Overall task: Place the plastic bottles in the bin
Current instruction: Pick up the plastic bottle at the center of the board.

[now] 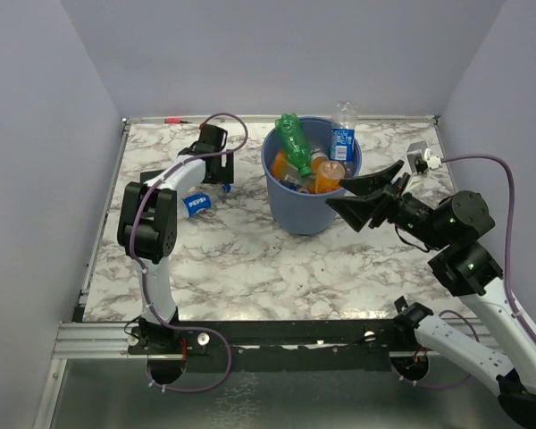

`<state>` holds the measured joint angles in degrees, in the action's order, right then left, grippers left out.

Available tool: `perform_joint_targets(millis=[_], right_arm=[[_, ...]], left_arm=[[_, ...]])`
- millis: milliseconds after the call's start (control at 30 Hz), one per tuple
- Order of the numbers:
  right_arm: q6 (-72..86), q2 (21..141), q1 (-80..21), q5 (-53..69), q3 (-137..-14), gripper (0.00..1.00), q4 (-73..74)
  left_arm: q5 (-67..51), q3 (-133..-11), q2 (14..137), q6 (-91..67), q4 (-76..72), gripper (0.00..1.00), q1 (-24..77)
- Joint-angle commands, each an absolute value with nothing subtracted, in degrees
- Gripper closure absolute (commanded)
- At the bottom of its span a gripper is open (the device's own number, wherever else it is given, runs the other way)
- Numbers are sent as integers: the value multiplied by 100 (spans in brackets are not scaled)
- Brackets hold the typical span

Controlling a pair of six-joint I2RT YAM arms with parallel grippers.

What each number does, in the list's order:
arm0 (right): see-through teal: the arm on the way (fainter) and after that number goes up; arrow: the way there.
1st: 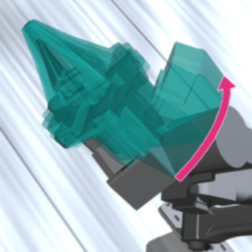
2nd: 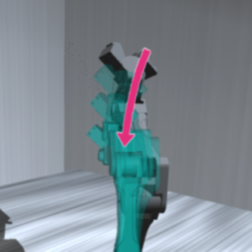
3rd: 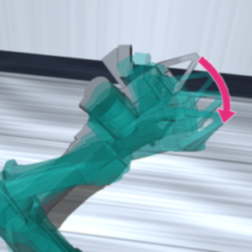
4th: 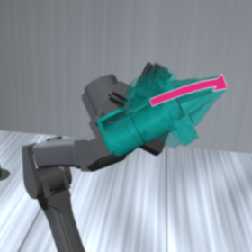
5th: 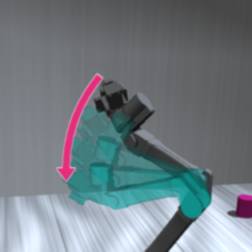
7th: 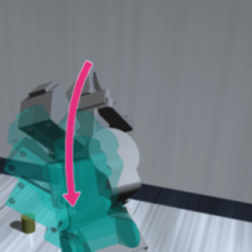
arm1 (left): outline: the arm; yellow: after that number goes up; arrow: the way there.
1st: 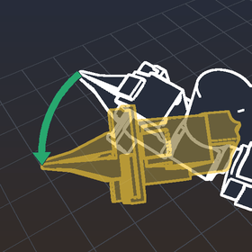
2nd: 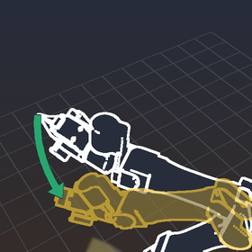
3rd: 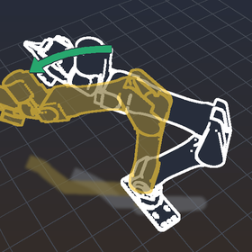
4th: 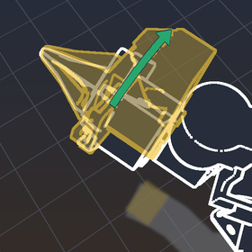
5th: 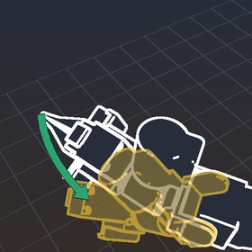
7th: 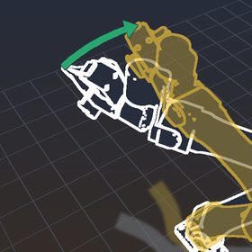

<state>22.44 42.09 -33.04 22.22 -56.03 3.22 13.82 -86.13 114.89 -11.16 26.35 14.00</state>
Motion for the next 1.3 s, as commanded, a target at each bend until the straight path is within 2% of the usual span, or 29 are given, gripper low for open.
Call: perform_joint_targets(millis=[0,233,367,400,600,733,900,1100,1267], right_arm=[[2174,4192,-3318,2208,-5540,31,395],[2357,4219,-3322,2251,-5429,31,263],[2373,4186,-3321,2214,-5377,31,293],[2364,4158,-3321,2173,-5317,31,333],[2398,4098,-3316,2171,-5262,31,333],[2385,4034,-3322,2159,-5406,31,505],[2358,3925,-3320,2093,-5540,31,661],[2307,3861,-3321,2010,-5678,31,823],[2186,3869,-3322,1939,-5876,31,1012]], left_arm=[[1006,-8066,10913,-939,2927,1,1442],[902,-7562,10514,-847,2961,1,1461],[1067,-7269,10188,-851,2933,1,1490],[1490,-7089,9977,-600,2918,1,1655],[2095,-7030,10427,-357,3000,1,1802],[2254,-7110,10689,-401,3063,8,1813],[2236,-7095,10772,-396,3038,23,1814],[1998,-7010,10790,-571,3013,63,1818],[2233,-6924,10126,-727,2958,85,1807]])
